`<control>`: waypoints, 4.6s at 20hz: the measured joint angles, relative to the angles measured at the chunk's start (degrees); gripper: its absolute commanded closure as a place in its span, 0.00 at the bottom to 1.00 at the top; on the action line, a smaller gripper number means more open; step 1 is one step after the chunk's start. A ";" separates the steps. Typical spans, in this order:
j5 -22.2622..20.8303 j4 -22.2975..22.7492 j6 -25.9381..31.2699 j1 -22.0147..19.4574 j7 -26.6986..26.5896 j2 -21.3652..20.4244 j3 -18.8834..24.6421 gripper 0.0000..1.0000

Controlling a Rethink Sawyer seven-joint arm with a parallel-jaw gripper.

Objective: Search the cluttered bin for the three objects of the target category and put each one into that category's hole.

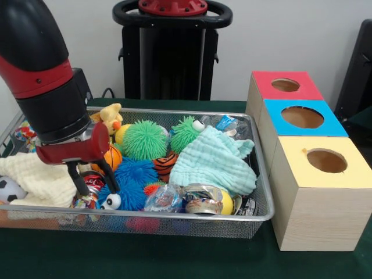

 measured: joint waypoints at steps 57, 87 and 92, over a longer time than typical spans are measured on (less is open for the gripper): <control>-5.27 -6.91 4.50 -2.64 0.00 5.17 1.17 0.00; -7.73 -1.83 3.69 -4.12 0.00 1.70 1.78 0.00; -7.73 -1.00 1.91 -4.08 0.00 1.45 1.78 0.00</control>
